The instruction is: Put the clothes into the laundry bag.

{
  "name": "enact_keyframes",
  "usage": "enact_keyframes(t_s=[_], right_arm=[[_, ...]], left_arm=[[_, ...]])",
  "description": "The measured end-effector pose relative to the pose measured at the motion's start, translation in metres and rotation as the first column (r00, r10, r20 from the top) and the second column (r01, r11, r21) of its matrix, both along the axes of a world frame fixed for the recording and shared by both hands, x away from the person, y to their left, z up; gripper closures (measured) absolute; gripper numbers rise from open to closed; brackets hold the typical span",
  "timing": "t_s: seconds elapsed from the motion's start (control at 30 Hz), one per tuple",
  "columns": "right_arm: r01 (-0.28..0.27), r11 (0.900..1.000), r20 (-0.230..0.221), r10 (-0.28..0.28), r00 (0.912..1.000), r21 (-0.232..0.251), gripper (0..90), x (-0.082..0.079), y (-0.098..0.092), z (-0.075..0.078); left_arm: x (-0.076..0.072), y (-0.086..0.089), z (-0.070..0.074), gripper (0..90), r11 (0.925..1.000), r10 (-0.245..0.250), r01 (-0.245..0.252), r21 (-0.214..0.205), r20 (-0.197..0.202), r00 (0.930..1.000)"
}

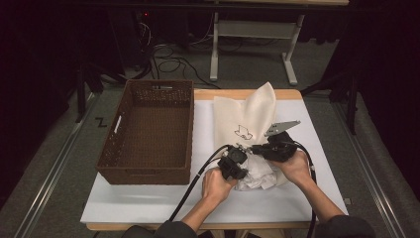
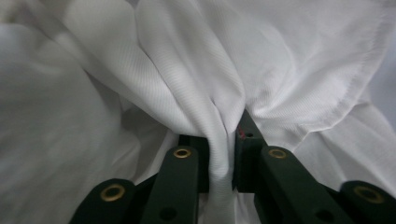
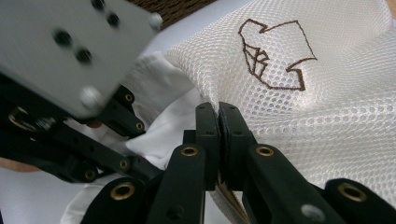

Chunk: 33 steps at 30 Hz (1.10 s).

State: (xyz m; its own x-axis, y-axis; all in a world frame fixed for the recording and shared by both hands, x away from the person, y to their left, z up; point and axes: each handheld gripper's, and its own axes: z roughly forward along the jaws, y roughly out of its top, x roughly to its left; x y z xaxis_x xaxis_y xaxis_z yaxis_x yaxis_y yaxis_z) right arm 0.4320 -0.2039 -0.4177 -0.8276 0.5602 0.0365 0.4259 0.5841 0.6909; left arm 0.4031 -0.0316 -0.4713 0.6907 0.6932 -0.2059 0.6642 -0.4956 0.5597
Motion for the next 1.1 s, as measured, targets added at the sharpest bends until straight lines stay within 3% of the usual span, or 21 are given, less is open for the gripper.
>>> enact_keyframes(t_s=[0.03, 0.07, 0.13, 0.23, 0.33, 0.43, 0.5, 0.6, 0.83, 0.93, 1.0, 1.1], right_arm=[[0.0, 1.0, 0.0, 0.0, 1.0, 0.0, 88.9, 0.0, 0.0, 0.0], [-0.002, 1.0, -0.006, 0.002, 1.0, 0.003, 88.9, 0.0, 0.002, 0.001], [-0.012, 0.9999, -0.007, 0.012, 0.9999, 0.0, 88.9, -0.001, 0.006, 0.002], [-0.028, 0.9996, -0.001, 0.028, 0.9996, 0.0, 88.9, -0.002, 0.013, 0.005], [-0.043, 0.999, -0.006, 0.043, 0.999, -0.005, 89.0, -0.004, 0.017, 0.007], [-0.052, 0.9985, -0.009, 0.052, 0.9986, -0.016, 88.9, -0.003, 0.017, 0.005], [-0.05, 0.9986, -0.012, 0.049, 0.9987, -0.017, 88.9, -0.003, 0.016, 0.004], [-0.039, 0.9991, -0.02, 0.038, 0.9991, -0.02, 88.9, -0.001, 0.014, 0.0], [-0.015, 0.9999, -0.016, 0.015, 0.9998, -0.004, 88.9, -0.002, 0.01, 0.001], [-0.017, 0.9999, -0.008, 0.017, 0.9998, -0.005, 88.8, 0.0, 0.008, 0.001], [-0.009, 1.0, -0.011, 0.009, 0.9999, -0.002, 88.7, 0.0, 0.008, 0.0], [0.002, 1.0, -0.014, -0.002, 0.9999, -0.009, 88.7, 0.001, 0.005, -0.001]], left_arm=[[0.0, 0.0, 0.0, 82.6, 1.0, 0.0, 0.0, 0.0, 0.0, 1.0], [0.002, 0.004, 0.005, 82.9, 0.9992, 0.016, -0.016, -0.036, 0.002, 0.9999], [0.004, 0.006, 0.008, 83.1, 0.9989, 0.02, -0.019, -0.044, 0.005, 0.9998], [0.017, 0.008, 0.017, 83.2, 0.9959, 0.069, -0.068, -0.061, 0.02, 0.9974], [0.027, 0.012, 0.015, 83.1, 0.9902, 0.117, -0.116, -0.079, 0.013, 0.993], [0.034, 0.014, 0.008, 82.3, 0.983, 0.175, -0.172, -0.064, 0.039, 0.9838], [0.035, 0.013, 0.006, 81.3, 0.9816, 0.184, -0.182, -0.058, 0.044, 0.9819], [0.034, 0.012, 0.005, 70.8, 0.9825, 0.183, -0.18, -0.046, 0.063, 0.9811], [0.01, 0.022, 0.015, 47.4, 0.9919, 0.127, -0.126, -0.017, 0.092, 0.9876], [0.001, 0.025, 0.016, 42.4, 0.9939, 0.108, -0.109, 0.015, 0.095, 0.9897], [-0.004, 0.024, 0.013, 41.8, 0.9934, 0.092, -0.099, 0.058, 0.11, 0.9896], [-0.006, 0.021, 0.002, 42.9, 0.9914, 0.089, -0.097, 0.088, 0.083, 0.9926]])
